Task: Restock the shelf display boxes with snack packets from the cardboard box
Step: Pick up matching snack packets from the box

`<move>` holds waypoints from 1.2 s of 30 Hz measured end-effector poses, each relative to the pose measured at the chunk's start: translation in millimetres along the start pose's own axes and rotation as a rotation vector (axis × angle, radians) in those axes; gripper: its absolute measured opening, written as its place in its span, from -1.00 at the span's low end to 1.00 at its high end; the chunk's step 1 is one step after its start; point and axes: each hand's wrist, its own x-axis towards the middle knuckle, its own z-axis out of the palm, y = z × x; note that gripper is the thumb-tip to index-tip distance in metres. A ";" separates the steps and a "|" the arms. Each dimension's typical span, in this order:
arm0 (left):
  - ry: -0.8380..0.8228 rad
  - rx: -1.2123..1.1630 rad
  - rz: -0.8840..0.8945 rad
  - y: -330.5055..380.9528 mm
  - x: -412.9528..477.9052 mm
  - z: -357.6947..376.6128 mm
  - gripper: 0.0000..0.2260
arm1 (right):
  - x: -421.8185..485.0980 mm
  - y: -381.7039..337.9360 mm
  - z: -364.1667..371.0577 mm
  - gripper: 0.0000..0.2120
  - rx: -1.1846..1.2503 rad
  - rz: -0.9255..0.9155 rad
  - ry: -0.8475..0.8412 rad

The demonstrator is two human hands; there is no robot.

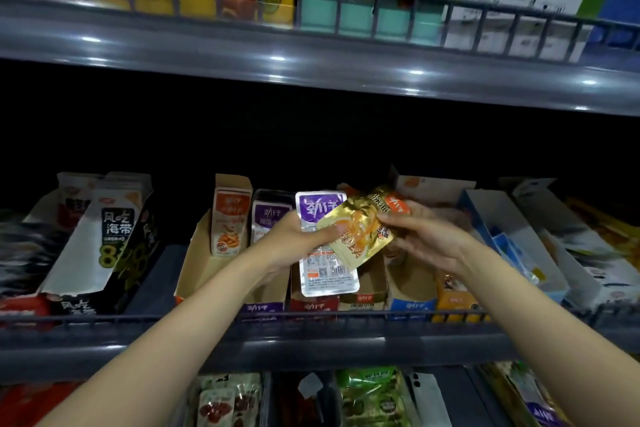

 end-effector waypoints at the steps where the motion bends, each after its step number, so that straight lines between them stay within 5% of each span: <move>1: -0.001 0.038 -0.008 -0.3 3.4 0.3 -0.72 | 4.0 -2.1 -4.1 -0.75 -0.110 -0.027 0.021; 7: 0.102 0.234 -0.059 -5.2 14.7 -5.8 -0.78 | 30.0 -34.2 -22.8 -0.64 -0.509 -0.243 0.239; 9: 0.106 0.277 -0.120 -6.7 17.2 -6.0 -0.71 | 42.8 -44.6 -27.0 -0.43 -0.700 -0.265 0.166; 13: 0.126 0.319 -0.208 -7.3 23.8 -0.5 -0.75 | 67.2 -45.6 -19.9 -0.46 -0.885 -0.316 0.021; 17: 0.118 0.323 -0.265 -17.3 31.7 -0.8 -0.47 | 92.4 -30.2 -14.2 -0.44 -0.978 -0.297 -0.008; 21: 0.073 0.280 -0.235 -22.6 38.0 0.8 -0.78 | 109.7 -16.0 -13.7 -0.48 -1.138 -0.327 -0.020; 28: 0.067 0.254 -0.237 -32.5 42.7 -4.0 -0.76 | 133.4 2.2 -18.6 -0.54 -1.364 -0.351 -0.094; 36: 0.050 0.185 -0.212 -36.6 42.4 -4.9 -0.90 | 142.9 14.0 -18.7 -0.53 -1.472 -0.537 0.025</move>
